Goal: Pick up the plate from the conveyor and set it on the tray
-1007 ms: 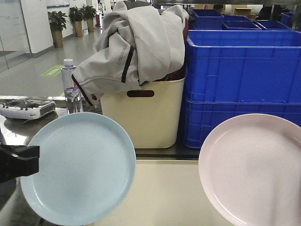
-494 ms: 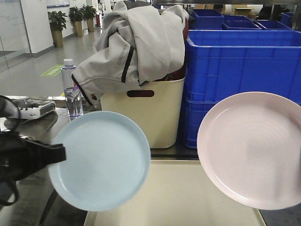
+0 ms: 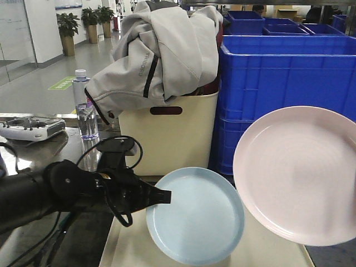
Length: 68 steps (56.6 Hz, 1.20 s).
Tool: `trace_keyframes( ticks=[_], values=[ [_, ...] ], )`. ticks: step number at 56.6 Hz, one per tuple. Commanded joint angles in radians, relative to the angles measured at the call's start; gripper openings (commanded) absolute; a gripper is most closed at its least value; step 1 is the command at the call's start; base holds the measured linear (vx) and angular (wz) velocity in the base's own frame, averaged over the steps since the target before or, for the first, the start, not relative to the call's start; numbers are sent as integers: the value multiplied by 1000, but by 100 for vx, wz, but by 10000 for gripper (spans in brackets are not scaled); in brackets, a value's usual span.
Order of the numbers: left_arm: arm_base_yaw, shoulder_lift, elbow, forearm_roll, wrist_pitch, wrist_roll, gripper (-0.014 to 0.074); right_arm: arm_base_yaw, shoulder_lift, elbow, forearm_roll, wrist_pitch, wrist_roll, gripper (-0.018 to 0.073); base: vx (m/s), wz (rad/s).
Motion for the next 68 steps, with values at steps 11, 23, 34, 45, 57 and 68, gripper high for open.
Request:
trace_keyframes(
  ticks=[11,23,34,45,57,68],
  values=[
    [-26,-5,-73,-28,-22,2,262,-6,-9,-27,8,-90,8,-12,0,0],
    [-27,-26,-73,-27,7,2,407,-6,-6,-27,10,-92,38,-12,0,0],
    [-27,-148,-73,42,21,3,325,-6,60,-27,66,-125,40,-11,0,0],
    [-24,-362,-73,122,-51,-5,-9,52,246,-30,162,-207,-32,-11,0,0],
    [-24,-491,-73,150,-83,-3,-6,176,468,-30,216,-307,-38,-10,0,0],
    [-24,-513,-73,192,-52,-6,-4,195,573,-30,225,-318,-38,13,0,0]
  ],
)
